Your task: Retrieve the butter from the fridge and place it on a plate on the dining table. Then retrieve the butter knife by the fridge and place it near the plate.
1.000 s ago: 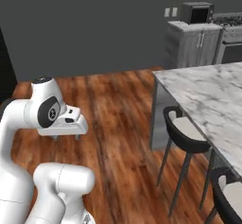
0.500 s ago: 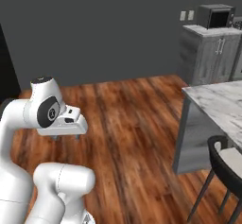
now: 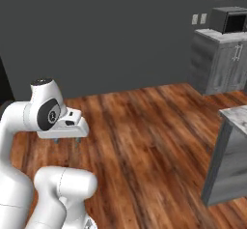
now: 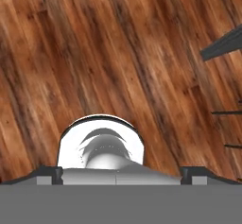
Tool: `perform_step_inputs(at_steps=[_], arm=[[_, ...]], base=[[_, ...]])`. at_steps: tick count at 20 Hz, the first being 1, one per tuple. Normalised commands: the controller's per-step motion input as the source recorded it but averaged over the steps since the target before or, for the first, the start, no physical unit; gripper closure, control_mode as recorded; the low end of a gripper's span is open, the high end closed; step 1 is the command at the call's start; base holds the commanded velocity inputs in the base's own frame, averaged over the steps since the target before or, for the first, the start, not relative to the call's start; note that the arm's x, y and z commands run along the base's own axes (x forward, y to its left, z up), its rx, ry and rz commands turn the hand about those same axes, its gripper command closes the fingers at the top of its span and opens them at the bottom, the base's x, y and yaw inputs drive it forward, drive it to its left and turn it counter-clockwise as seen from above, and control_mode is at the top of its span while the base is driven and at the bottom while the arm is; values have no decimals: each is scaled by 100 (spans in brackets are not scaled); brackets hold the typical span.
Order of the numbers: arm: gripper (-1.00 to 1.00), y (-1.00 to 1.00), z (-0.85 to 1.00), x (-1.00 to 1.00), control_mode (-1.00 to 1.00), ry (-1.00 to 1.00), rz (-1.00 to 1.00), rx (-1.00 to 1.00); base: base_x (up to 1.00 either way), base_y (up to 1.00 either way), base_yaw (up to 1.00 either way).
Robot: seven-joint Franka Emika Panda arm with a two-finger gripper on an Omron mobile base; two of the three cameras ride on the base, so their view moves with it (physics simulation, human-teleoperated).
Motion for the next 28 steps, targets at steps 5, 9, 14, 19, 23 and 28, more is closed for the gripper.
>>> perform_step_inputs(at_steps=[5, 9, 14, 19, 23, 28], arm=[[-100, 0, 0, 0, 100, 0, 0, 0], [-100, 0, 0, 0, 100, 0, 0, 0], [-100, 0, 0, 0, 100, 0, 0, 0], [-100, 0, 0, 0, 100, 0, 0, 0], [-100, 0, 0, 0, 100, 0, 0, 0], [-100, 0, 0, 0, 100, 0, 0, 0]], base=[[100, 81, -39], [100, 72, -36], [100, 72, -34], [100, 71, -39], [100, 65, -49], [100, 62, -53]])
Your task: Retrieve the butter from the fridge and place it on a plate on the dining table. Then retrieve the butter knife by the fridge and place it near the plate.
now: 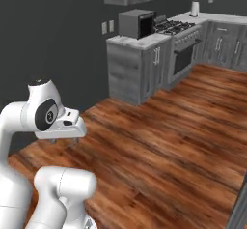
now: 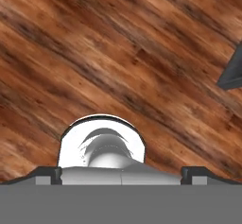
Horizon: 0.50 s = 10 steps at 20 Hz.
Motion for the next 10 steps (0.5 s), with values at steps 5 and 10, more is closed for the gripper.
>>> perform_step_inputs(at_steps=[5, 10], arm=[[-100, 0, 0, 0, 100, 0, 0, 0], [-100, 0, 0, 0, 100, 0, 0, 0]], base=[[100, 60, -54], [94, 51, -63]])
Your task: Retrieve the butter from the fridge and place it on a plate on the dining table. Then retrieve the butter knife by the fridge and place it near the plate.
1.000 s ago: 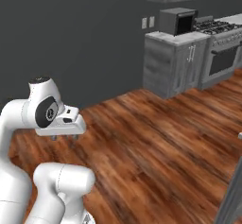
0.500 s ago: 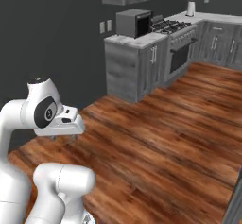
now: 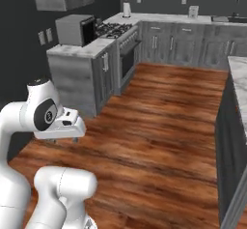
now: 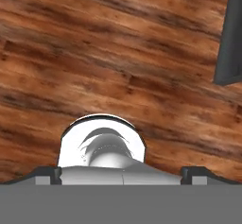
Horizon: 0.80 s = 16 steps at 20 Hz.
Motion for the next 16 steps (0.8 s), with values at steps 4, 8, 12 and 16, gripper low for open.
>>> perform_step_inputs(at_steps=[4, 8, 12, 16], arm=[[-100, 0, 0, 0, 100, 0, 0, 0], [-100, 0, 0, 0, 100, 0, 0, 0], [-100, 0, 0, 0, 100, 0, 0, 0], [-100, 0, 0, 0, 100, 0, 0, 0]], base=[[93, 54, -64], [98, 63, -62], [100, 77, -48], [100, 75, -9]])
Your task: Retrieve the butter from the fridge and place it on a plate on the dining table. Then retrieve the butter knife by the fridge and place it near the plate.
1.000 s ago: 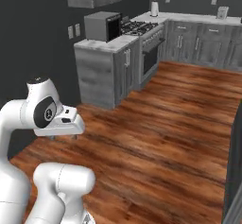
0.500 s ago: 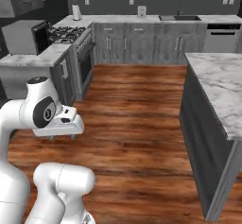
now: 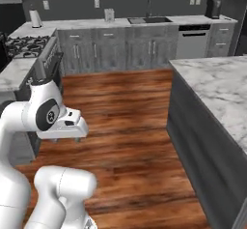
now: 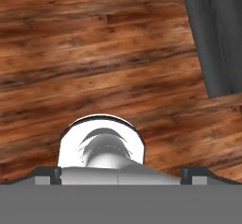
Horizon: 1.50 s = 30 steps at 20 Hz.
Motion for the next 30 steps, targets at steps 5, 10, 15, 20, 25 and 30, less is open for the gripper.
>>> perform_step_inputs(at_steps=[5, 10, 15, 20, 25, 30], arm=[[-100, 0, 0, 0, 100, 0, 0, 0], [-100, 0, 0, 0, 100, 0, 0, 0], [-100, 0, 0, 0, 100, 0, 0, 0], [-100, 0, 0, 0, 100, 0, 0, 0], [-100, 0, 0, 0, 100, 0, 0, 0], [-100, 0, 0, 0, 100, 0, 0, 0]], base=[[100, 40, 2], [100, 0, 12], [100, -17, 9], [100, -54, 0], [100, 16, -6], [100, 78, -9]])
